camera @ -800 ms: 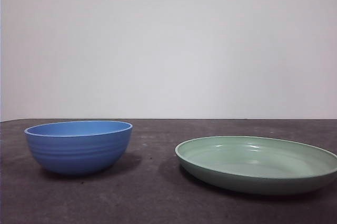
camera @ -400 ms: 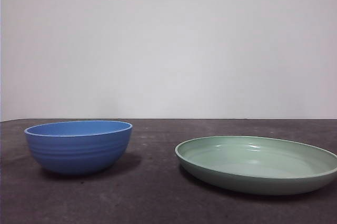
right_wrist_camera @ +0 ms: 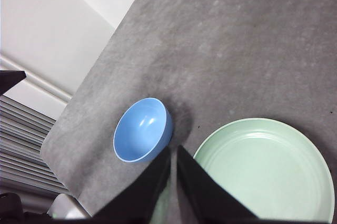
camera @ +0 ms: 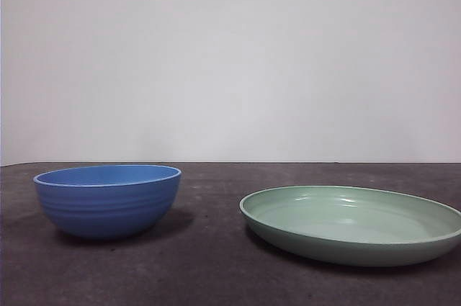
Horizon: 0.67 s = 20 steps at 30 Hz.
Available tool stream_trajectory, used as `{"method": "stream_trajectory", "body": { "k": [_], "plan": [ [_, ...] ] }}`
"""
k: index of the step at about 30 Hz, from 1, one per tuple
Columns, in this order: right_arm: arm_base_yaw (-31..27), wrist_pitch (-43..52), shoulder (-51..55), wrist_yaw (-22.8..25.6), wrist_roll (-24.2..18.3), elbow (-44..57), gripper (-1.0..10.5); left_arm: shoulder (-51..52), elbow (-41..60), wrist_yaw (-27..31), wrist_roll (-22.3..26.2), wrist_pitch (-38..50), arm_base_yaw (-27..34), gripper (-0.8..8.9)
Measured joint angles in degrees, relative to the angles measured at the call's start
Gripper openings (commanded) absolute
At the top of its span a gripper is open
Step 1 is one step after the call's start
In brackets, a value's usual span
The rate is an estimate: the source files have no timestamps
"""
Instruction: Pick up the blue bowl, put it on the green plate, put it on desk
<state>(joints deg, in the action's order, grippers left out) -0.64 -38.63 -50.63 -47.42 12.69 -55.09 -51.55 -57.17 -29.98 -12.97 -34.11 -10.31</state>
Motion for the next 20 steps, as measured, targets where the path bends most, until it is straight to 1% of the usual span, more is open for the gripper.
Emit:
{"method": "stream_trajectory", "body": {
  "k": [4,5,7,8,9,10,12,13,14,20],
  "plan": [
    [0.00,0.02,0.09,0.04,-1.16,0.00,0.2,0.00,0.00,0.00,0.00,-0.52,0.00,0.41],
    [0.00,0.02,0.09,0.09,-1.38,0.00,0.2,0.00,0.00,0.00,0.00,-0.52,0.00,0.66],
    [0.00,0.04,0.09,0.57,-1.77,0.00,0.4,0.00,0.00,0.00,0.00,-0.55,0.00,1.93],
    [0.00,0.04,0.09,0.85,-1.86,0.00,1.0,0.00,0.00,0.00,0.00,-0.55,0.00,2.69],
    [0.00,0.04,0.09,1.05,-1.99,0.00,2.2,0.00,0.00,0.00,0.00,-0.55,0.00,3.77],
    [0.00,0.07,0.09,1.11,-2.01,0.00,3.3,0.00,0.00,0.00,0.00,-0.55,0.00,4.56],
    [0.00,0.04,0.09,1.11,-2.01,0.00,5.6,0.00,0.00,0.00,0.02,-0.52,0.00,5.80],
    [0.00,0.04,0.09,1.11,-2.01,0.00,6.1,0.00,0.00,0.00,0.02,-0.52,0.00,6.05],
    [0.00,0.04,0.09,1.11,-2.01,0.00,6.4,0.00,0.00,0.00,0.04,-0.55,0.00,6.16],
    [0.00,0.04,0.09,1.07,-2.08,0.00,6.4,0.00,0.00,-0.04,0.20,-0.66,0.00,6.21]
  ]
}}
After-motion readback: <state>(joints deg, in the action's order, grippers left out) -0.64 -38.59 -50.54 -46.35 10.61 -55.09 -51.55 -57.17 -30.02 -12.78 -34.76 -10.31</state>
